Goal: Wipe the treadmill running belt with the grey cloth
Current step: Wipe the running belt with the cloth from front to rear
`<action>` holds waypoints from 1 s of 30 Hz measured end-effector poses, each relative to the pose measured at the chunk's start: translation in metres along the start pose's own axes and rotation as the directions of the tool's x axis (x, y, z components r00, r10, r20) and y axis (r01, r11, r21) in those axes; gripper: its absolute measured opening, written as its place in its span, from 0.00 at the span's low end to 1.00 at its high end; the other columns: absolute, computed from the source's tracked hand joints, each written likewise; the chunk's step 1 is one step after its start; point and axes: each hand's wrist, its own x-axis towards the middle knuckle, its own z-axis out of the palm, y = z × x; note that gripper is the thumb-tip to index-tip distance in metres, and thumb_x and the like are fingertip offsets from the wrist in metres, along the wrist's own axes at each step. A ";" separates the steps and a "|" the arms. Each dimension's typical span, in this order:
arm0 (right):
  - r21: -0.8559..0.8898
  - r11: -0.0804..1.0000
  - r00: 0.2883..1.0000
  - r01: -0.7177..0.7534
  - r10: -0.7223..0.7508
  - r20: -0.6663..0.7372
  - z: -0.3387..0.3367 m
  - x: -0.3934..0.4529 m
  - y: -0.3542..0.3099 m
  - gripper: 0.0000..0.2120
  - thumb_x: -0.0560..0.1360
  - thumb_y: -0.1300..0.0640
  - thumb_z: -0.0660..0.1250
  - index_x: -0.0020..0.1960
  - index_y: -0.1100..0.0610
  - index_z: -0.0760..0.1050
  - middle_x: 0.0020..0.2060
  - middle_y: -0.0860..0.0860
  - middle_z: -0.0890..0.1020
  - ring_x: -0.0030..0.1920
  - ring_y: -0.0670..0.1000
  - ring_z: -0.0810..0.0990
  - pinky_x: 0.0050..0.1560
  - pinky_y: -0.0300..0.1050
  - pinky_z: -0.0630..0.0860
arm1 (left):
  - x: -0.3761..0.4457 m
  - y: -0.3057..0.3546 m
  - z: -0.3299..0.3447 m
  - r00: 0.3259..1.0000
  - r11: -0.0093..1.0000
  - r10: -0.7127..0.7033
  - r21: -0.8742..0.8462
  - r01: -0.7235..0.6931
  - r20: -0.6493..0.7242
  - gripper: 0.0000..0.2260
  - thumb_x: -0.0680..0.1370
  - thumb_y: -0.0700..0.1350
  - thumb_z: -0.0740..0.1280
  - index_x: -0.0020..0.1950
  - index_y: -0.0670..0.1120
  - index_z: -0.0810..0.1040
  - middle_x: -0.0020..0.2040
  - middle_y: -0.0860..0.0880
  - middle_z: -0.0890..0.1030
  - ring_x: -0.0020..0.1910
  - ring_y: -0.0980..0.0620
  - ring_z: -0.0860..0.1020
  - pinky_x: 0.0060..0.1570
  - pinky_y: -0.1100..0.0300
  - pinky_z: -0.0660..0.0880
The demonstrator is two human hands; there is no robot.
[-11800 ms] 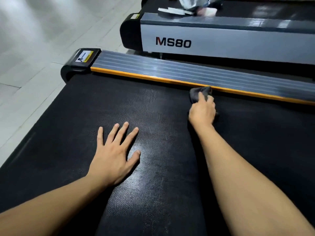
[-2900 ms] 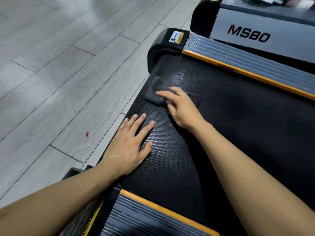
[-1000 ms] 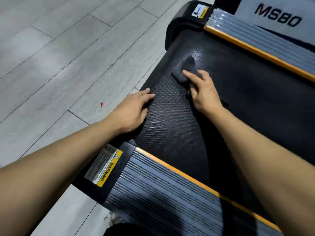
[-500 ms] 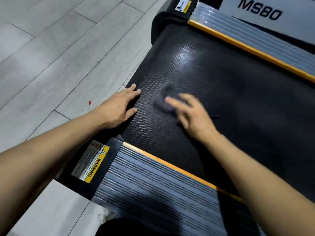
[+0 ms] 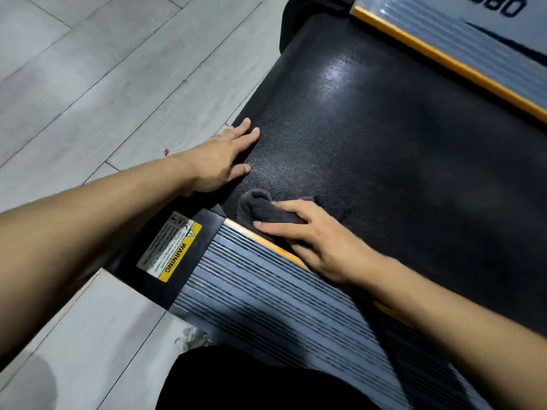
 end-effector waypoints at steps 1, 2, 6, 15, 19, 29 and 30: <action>-0.010 1.000 0.999 0.028 -0.028 0.029 -0.005 -0.001 0.002 0.21 0.80 0.56 0.59 0.72 0.48 0.72 0.70 0.54 0.70 0.68 0.51 0.69 0.71 0.45 0.64 | 0.000 0.000 0.000 1.000 1.000 -0.003 -0.003 0.003 0.003 0.34 0.83 0.48 0.64 0.83 0.44 0.49 0.83 0.40 0.44 0.82 0.41 0.46 0.81 0.51 0.46; -0.043 0.998 0.998 0.052 -0.051 0.039 -0.009 0.000 0.007 0.21 0.81 0.56 0.59 0.73 0.47 0.71 0.70 0.54 0.70 0.68 0.52 0.70 0.70 0.47 0.66 | -0.001 0.001 0.000 1.000 1.000 -0.006 -0.005 0.006 0.001 0.34 0.83 0.47 0.64 0.83 0.44 0.49 0.83 0.40 0.44 0.83 0.41 0.47 0.81 0.52 0.46; -0.155 0.985 0.997 0.070 -0.064 0.041 -0.002 0.008 0.022 0.21 0.82 0.55 0.62 0.74 0.43 0.69 0.71 0.53 0.71 0.67 0.54 0.72 0.65 0.52 0.69 | -0.003 0.003 0.002 0.999 0.999 -0.023 -0.033 0.023 -0.027 0.34 0.82 0.48 0.65 0.83 0.45 0.51 0.83 0.42 0.46 0.83 0.44 0.49 0.79 0.59 0.45; -0.166 0.976 0.936 -0.143 0.078 -0.344 0.012 0.039 0.040 0.22 0.78 0.60 0.64 0.71 0.48 0.74 0.67 0.57 0.73 0.63 0.57 0.74 0.64 0.53 0.71 | -0.070 0.022 0.020 0.932 0.987 -0.141 0.028 0.159 -0.334 0.14 0.80 0.48 0.61 0.63 0.47 0.79 0.63 0.47 0.77 0.60 0.43 0.77 0.55 0.44 0.79; -0.048 0.916 0.778 -0.399 0.311 -0.547 -0.022 0.119 0.086 0.23 0.76 0.62 0.64 0.69 0.48 0.75 0.64 0.60 0.73 0.62 0.60 0.73 0.68 0.56 0.70 | -0.100 0.029 0.032 0.944 0.980 -0.012 0.182 0.076 -0.331 0.23 0.80 0.56 0.55 0.62 0.46 0.83 0.64 0.45 0.82 0.61 0.43 0.81 0.61 0.47 0.78; -0.087 0.987 0.924 0.134 -0.093 0.371 0.005 0.221 0.003 0.20 0.74 0.58 0.61 0.63 0.48 0.80 0.52 0.53 0.75 0.54 0.56 0.78 0.60 0.41 0.70 | -0.089 0.069 0.047 0.977 0.988 0.012 0.156 0.022 -0.215 0.27 0.79 0.57 0.53 0.52 0.41 0.86 0.54 0.40 0.85 0.50 0.44 0.84 0.48 0.55 0.82; -0.084 0.985 0.916 0.150 -0.106 0.387 0.002 0.221 0.004 0.20 0.75 0.58 0.61 0.64 0.48 0.79 0.51 0.51 0.73 0.54 0.55 0.78 0.60 0.40 0.70 | -0.090 0.069 0.048 0.974 0.986 0.020 0.163 0.018 -0.227 0.27 0.79 0.57 0.53 0.52 0.41 0.86 0.54 0.41 0.85 0.51 0.45 0.84 0.50 0.56 0.81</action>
